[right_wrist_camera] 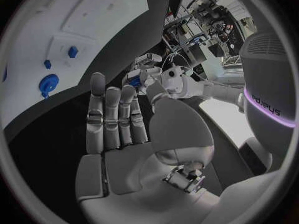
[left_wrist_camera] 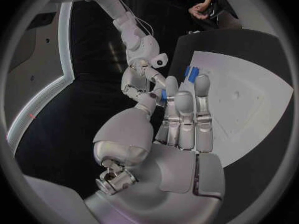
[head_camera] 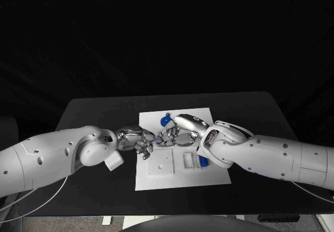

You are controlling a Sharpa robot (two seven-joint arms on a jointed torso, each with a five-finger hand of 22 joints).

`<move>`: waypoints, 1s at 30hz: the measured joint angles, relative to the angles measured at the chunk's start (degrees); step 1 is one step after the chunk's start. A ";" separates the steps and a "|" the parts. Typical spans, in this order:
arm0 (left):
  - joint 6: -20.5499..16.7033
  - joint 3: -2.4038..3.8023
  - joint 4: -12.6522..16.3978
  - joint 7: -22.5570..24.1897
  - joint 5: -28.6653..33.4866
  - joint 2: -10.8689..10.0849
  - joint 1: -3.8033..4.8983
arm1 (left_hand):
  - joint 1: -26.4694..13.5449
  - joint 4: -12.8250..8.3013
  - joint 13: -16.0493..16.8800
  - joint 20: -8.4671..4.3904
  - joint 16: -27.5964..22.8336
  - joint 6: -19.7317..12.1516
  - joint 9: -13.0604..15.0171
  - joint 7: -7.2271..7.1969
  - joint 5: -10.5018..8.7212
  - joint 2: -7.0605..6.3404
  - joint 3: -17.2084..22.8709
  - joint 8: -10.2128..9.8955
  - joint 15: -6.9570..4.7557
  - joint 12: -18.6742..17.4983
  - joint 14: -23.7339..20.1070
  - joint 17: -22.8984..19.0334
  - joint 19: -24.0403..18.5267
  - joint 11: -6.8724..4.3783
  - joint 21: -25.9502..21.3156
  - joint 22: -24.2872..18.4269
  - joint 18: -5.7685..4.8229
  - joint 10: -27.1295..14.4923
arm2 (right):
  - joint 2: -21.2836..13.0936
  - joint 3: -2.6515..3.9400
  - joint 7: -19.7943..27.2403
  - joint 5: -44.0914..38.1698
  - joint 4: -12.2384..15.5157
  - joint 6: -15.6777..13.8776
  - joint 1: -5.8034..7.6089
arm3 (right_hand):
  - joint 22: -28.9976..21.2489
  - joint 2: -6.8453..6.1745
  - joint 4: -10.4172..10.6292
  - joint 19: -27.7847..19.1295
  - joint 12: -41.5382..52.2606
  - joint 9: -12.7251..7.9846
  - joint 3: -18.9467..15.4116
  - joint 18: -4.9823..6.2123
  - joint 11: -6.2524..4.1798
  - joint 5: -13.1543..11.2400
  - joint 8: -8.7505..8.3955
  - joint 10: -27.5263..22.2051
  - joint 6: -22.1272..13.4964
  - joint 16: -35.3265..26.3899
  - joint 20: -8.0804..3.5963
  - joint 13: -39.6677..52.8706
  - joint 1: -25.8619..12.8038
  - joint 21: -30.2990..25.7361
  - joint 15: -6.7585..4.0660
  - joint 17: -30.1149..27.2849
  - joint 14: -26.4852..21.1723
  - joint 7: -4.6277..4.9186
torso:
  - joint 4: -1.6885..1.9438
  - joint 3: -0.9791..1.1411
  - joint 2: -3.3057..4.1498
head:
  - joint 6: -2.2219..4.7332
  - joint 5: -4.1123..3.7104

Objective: Assemble the parts on the task board

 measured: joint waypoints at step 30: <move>0.70 0.02 -0.15 -0.20 -0.22 -0.13 0.02 | -3.02 -2.24 0.67 0.01 0.00 -1.16 0.79 -0.90 -4.07 -0.12 3.57 1.56 -0.21 0.79 0.22 0.05 0.01 0.13 0.00 -0.01 0.00 -0.14 | -0.66 -0.05 -0.61 2.29 0.14 -1.20 -0.16 | -2.28 -0.85 0.53 0.22 0.51 -0.80 -3.73 0.00 1.03 2.21 -0.20 -1.01 -4.08 -0.15 1.21 -1.58 -0.27 -1.70 0.74 -1.57 -0.75 1.34 | -0.03 -0.02 0.01 | -0.09 -0.24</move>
